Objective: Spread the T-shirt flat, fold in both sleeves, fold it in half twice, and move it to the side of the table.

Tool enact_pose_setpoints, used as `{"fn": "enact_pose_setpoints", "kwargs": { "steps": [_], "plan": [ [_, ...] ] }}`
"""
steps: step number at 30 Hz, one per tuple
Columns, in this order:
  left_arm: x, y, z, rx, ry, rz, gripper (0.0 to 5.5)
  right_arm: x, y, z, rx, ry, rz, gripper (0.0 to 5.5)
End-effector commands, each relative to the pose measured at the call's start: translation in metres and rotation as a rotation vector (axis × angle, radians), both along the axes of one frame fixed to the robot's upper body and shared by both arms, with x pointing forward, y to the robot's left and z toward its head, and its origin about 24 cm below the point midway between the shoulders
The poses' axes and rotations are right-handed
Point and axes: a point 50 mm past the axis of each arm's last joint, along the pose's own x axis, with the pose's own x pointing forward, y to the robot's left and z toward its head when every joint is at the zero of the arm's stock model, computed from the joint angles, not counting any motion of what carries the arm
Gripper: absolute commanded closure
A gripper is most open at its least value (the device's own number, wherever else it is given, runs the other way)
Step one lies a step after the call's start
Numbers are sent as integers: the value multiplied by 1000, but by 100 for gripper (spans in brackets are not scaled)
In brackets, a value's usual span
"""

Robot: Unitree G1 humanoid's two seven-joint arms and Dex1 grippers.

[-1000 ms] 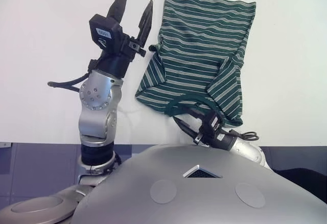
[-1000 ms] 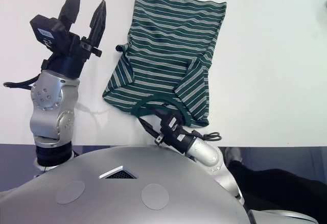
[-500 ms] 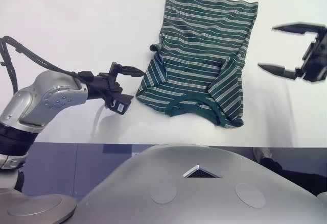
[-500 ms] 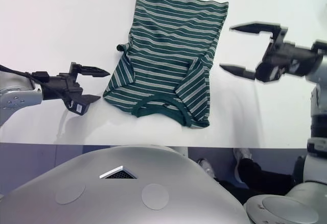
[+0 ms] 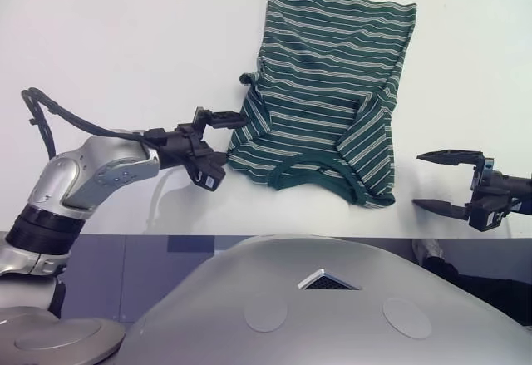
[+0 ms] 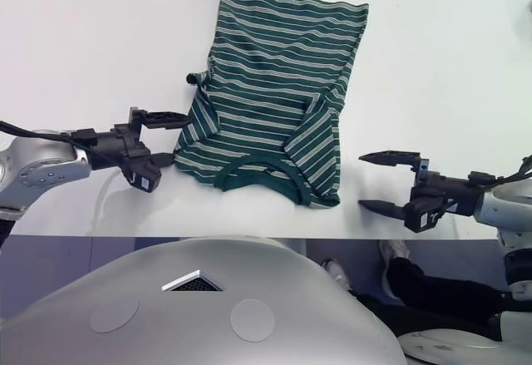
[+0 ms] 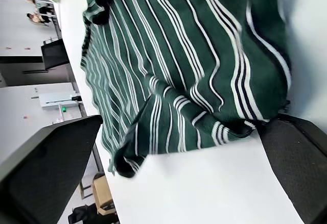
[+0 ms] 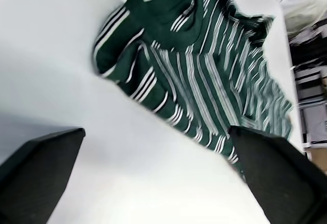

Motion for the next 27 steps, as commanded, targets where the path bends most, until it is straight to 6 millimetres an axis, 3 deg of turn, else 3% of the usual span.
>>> {"fn": "enact_pose_setpoints", "kwargs": {
  "steps": [1, 5, 8, 10, 13, 17, 19, 23, 27],
  "plan": [
    [-20, 5, -31, 123, 116, 13, 10, -10, 18, -13, -18, 64, 64, 29],
    [-24, 6, -34, 122, 131, 19, 29, -11, 52, 4, -1, 34, 117, 24],
    [-25, 7, -36, 124, 153, 20, 93, -5, 76, 27, -26, 27, 116, 86],
    [-26, 6, -36, 117, 158, 23, 131, -1, 82, 36, -47, 17, 81, 123],
    [-25, 3, -36, 103, 160, 28, 189, -4, 77, 32, -106, 27, -3, 182],
    [-27, 0, -35, 96, 179, 28, 272, -25, 55, -1, -164, 110, -46, 264],
    [-28, -1, -35, 93, 184, 31, 311, -28, 47, -9, -161, 125, -56, 305],
    [-28, -1, -37, 91, 187, 43, 403, -20, 32, -3, -168, 98, -73, 400],
    [-30, -1, -41, 98, 205, 54, 478, -12, 35, 5, -192, 117, -92, 479]
  ]
}}
